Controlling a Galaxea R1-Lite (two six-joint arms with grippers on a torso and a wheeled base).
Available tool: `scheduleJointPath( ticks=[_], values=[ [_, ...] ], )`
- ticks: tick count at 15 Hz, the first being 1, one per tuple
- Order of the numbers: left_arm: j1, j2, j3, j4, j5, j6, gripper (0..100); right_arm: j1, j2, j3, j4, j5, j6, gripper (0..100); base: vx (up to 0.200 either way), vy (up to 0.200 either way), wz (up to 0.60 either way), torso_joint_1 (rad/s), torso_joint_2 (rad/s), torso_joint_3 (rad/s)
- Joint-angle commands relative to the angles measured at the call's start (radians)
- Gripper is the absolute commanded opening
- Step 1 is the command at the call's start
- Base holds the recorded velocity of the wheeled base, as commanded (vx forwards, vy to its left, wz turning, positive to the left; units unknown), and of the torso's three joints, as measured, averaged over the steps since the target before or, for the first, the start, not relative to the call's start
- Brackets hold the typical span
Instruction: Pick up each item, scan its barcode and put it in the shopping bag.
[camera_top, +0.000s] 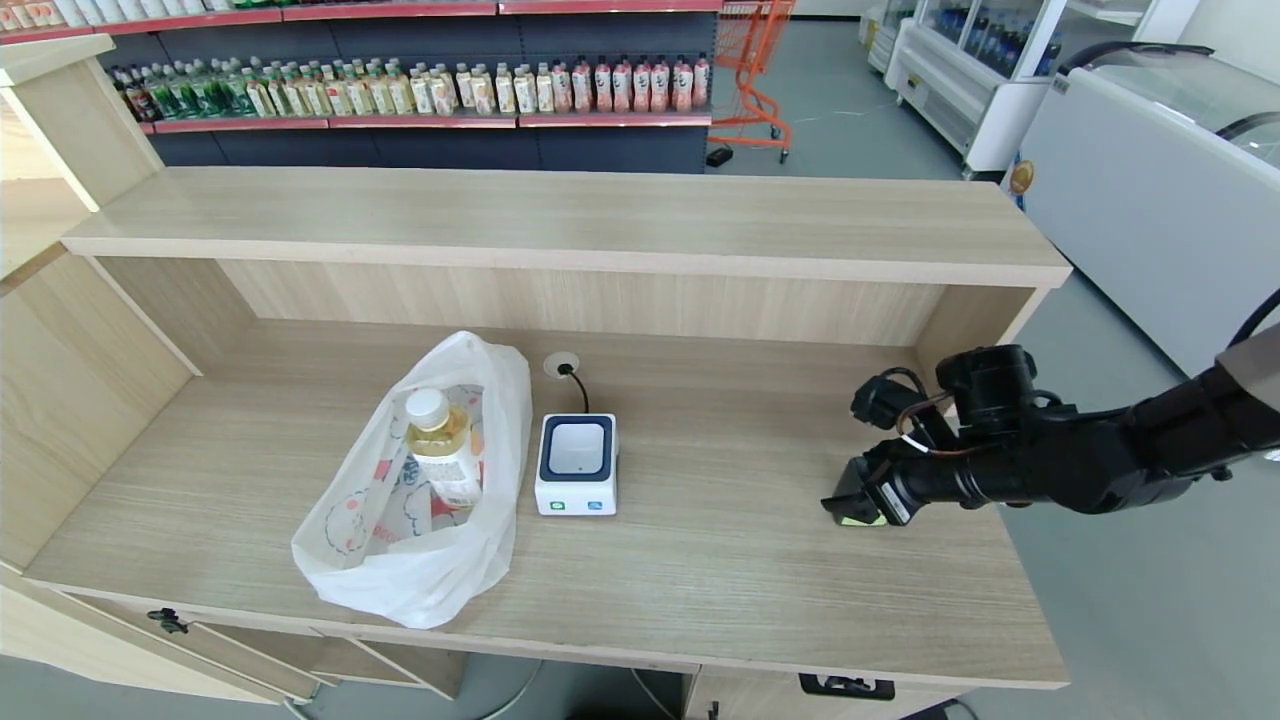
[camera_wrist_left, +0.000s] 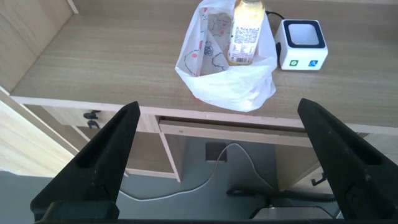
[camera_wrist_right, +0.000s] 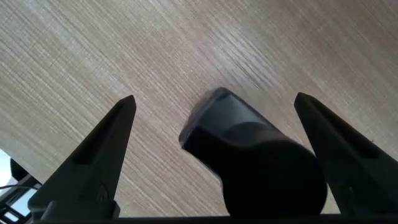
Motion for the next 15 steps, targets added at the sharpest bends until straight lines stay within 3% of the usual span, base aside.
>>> scheduleJointPath(
  ticks=[1, 5, 6, 8, 11, 13, 15],
  values=[
    [0.001, 0.0, 0.0, 0.0, 0.0, 0.0, 100, 0.014, 0.042, -0.024, 0.0, 0.0, 0.0, 100, 0.0, 0.0, 0.0, 0.0, 0.0, 0.0],
    [0.001, 0.0, 0.0, 0.0, 0.0, 0.0, 100, 0.028, 0.079, -0.071, 0.0, 0.009, 0.017, 100, 0.0, 0.0, 0.0, 0.0, 0.0, 0.0],
    [0.001, 0.0, 0.0, 0.0, 0.0, 0.0, 100, 0.034, 0.082, -0.088, 0.0, 0.029, 0.041, 0, 0.0, 0.0, 0.0, 0.0, 0.0, 0.0],
    [0.001, 0.0, 0.0, 0.0, 0.0, 0.0, 100, 0.053, 0.081, -0.117, -0.003, 0.039, 0.124, 0, 0.0, 0.0, 0.0, 0.0, 0.0, 0.0],
    [0.001, 0.0, 0.0, 0.0, 0.0, 0.0, 100, 0.048, 0.056, -0.083, -0.015, 0.037, 0.141, 0, 0.0, 0.0, 0.0, 0.0, 0.0, 0.0],
    [0.001, 0.0, 0.0, 0.0, 0.0, 0.0, 100, 0.037, 0.009, -0.005, -0.037, 0.035, 0.139, 0, 0.0, 0.0, 0.0, 0.0, 0.0, 0.0],
    [0.001, 0.0, 0.0, 0.0, 0.0, 0.0, 100, 0.027, -0.073, 0.124, -0.163, 0.035, 0.139, 0, 0.0, 0.0, 0.0, 0.0, 0.0, 0.0]
  ],
)
